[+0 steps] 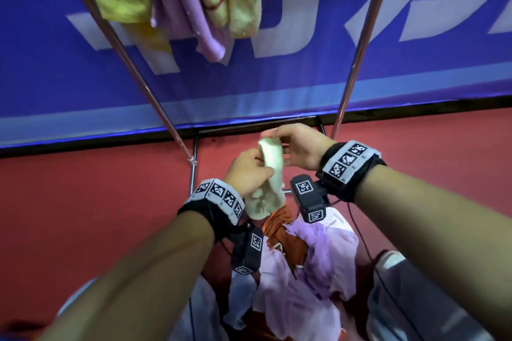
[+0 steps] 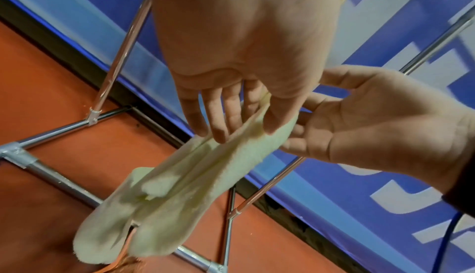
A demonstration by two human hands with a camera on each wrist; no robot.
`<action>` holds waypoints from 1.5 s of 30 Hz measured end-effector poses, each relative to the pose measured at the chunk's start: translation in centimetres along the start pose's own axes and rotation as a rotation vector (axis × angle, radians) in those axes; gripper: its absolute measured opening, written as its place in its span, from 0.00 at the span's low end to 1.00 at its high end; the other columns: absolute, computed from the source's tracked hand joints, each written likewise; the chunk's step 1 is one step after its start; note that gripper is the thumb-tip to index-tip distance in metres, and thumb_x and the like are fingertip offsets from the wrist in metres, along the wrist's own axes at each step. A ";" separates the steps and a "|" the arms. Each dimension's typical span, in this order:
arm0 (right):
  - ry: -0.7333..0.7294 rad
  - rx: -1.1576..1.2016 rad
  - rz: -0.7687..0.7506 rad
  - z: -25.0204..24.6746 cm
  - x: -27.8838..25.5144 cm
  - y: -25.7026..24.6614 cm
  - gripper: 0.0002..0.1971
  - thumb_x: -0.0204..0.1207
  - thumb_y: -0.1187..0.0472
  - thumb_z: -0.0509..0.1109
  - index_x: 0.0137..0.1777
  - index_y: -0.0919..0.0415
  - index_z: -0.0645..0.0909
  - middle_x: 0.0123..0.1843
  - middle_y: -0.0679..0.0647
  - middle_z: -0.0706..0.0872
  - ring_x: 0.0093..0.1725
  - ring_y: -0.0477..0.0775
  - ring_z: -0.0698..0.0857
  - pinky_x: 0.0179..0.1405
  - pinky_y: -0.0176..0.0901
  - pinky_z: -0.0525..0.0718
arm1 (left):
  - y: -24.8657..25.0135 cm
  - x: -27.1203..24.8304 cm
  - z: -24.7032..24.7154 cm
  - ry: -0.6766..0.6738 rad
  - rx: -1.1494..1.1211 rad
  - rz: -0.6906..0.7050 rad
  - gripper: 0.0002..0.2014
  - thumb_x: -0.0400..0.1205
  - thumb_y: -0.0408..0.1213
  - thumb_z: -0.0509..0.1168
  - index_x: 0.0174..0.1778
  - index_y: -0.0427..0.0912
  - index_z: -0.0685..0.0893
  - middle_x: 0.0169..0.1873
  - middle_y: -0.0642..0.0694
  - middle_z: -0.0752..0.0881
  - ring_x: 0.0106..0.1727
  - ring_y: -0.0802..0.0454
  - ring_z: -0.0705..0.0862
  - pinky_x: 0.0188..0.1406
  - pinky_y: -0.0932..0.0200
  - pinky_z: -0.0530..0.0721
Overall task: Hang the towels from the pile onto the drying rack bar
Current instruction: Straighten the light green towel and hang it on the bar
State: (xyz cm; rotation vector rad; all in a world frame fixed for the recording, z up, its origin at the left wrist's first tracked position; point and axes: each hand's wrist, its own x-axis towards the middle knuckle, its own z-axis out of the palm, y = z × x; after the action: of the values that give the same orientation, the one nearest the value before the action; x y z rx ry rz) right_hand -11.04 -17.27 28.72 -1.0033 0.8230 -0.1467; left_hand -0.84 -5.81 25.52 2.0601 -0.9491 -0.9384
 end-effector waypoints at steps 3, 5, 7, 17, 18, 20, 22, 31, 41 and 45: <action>-0.016 0.077 -0.035 1.3 -3.3 -2.7 0.01 0.75 0.61 0.69 0.44 0.56 0.80 0.43 0.55 0.79 0.37 0.54 0.78 0.43 0.46 0.80 | 2.5 -2.1 -0.8 0.021 -0.081 0.049 0.14 0.72 0.31 0.78 0.49 0.45 0.84 0.41 0.50 0.89 0.41 0.52 0.86 0.39 0.57 0.83; 0.007 0.118 -0.057 1.9 -5.3 -4.1 0.07 0.76 0.62 0.67 0.36 0.56 0.76 0.37 0.54 0.76 0.34 0.53 0.75 0.38 0.43 0.80 | 3.9 -3.5 -1.3 0.021 -0.101 0.073 0.11 0.73 0.32 0.78 0.50 0.40 0.87 0.44 0.44 0.91 0.41 0.51 0.86 0.42 0.53 0.84; 0.031 0.145 -0.094 2.2 -7.5 -5.3 0.09 0.77 0.64 0.65 0.35 0.56 0.74 0.32 0.53 0.75 0.31 0.52 0.75 0.32 0.40 0.83 | 5.5 -4.8 -1.8 0.008 -0.077 0.090 0.08 0.75 0.34 0.75 0.49 0.37 0.88 0.45 0.42 0.91 0.43 0.49 0.87 0.46 0.51 0.85; 0.064 -0.040 -0.242 1.5 -15.9 -8.0 0.08 0.80 0.64 0.69 0.57 0.60 0.81 0.52 0.59 0.83 0.48 0.61 0.87 0.46 0.52 0.87 | 12.7 -9.8 -4.7 0.117 -0.335 0.182 0.07 0.84 0.29 0.65 0.54 0.40 0.88 0.47 0.42 0.89 0.46 0.49 0.86 0.47 0.57 0.83; 0.064 -0.096 -0.242 1.5 -16.6 -7.9 0.11 0.79 0.65 0.69 0.60 0.60 0.81 0.53 0.59 0.84 0.49 0.61 0.87 0.47 0.53 0.87 | 13.2 -10.1 -4.9 0.135 -0.351 0.179 0.07 0.85 0.30 0.65 0.55 0.39 0.87 0.48 0.41 0.89 0.46 0.49 0.86 0.45 0.58 0.83; 0.035 -0.212 -0.233 1.5 -17.5 -7.6 0.12 0.79 0.68 0.69 0.61 0.62 0.82 0.51 0.59 0.86 0.47 0.59 0.86 0.47 0.51 0.86 | 14.3 -10.5 -5.2 0.158 -0.390 0.164 0.09 0.86 0.33 0.64 0.59 0.37 0.86 0.51 0.39 0.89 0.45 0.50 0.86 0.42 0.58 0.84; -0.017 -0.333 -0.224 1.5 -18.2 -7.2 0.10 0.78 0.67 0.70 0.57 0.60 0.85 0.46 0.56 0.85 0.43 0.54 0.83 0.47 0.48 0.83 | 15.1 -11.0 -5.6 0.164 -0.421 0.152 0.10 0.86 0.34 0.64 0.61 0.37 0.85 0.53 0.39 0.89 0.46 0.49 0.87 0.48 0.54 0.85; 0.076 -0.626 -0.280 1.7 -20.1 -6.8 0.15 0.75 0.69 0.74 0.28 0.58 0.79 0.28 0.52 0.83 0.30 0.51 0.82 0.34 0.42 0.82 | 17.6 -13.3 -7.4 0.206 -0.474 0.159 0.08 0.86 0.36 0.63 0.59 0.43 0.82 0.53 0.38 0.88 0.49 0.45 0.88 0.44 0.51 0.87; 0.079 -0.302 -0.488 5.6 -21.9 -10.2 0.03 0.82 0.69 0.68 0.49 0.63 0.77 0.39 0.61 0.85 0.34 0.56 0.86 0.31 0.49 0.88 | 17.2 -15.0 -8.6 0.013 -0.403 0.139 0.04 0.82 0.31 0.65 0.45 0.34 0.83 0.42 0.33 0.84 0.40 0.42 0.84 0.41 0.50 0.80; 0.129 -0.122 -0.557 6.8 -21.9 -11.4 0.17 0.81 0.71 0.68 0.66 0.57 0.75 0.45 0.65 0.87 0.39 0.60 0.87 0.36 0.53 0.89 | 17.0 -16.1 -8.8 -0.173 -0.452 0.124 0.20 0.84 0.56 0.64 0.52 0.41 0.87 0.36 0.40 0.87 0.38 0.45 0.85 0.42 0.53 0.80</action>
State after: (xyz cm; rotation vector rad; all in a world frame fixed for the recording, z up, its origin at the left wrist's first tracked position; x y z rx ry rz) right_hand -18.89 -8.65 51.51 -1.3318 0.6556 -0.6486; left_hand -7.00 1.14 48.75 1.5451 -0.8484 -1.1572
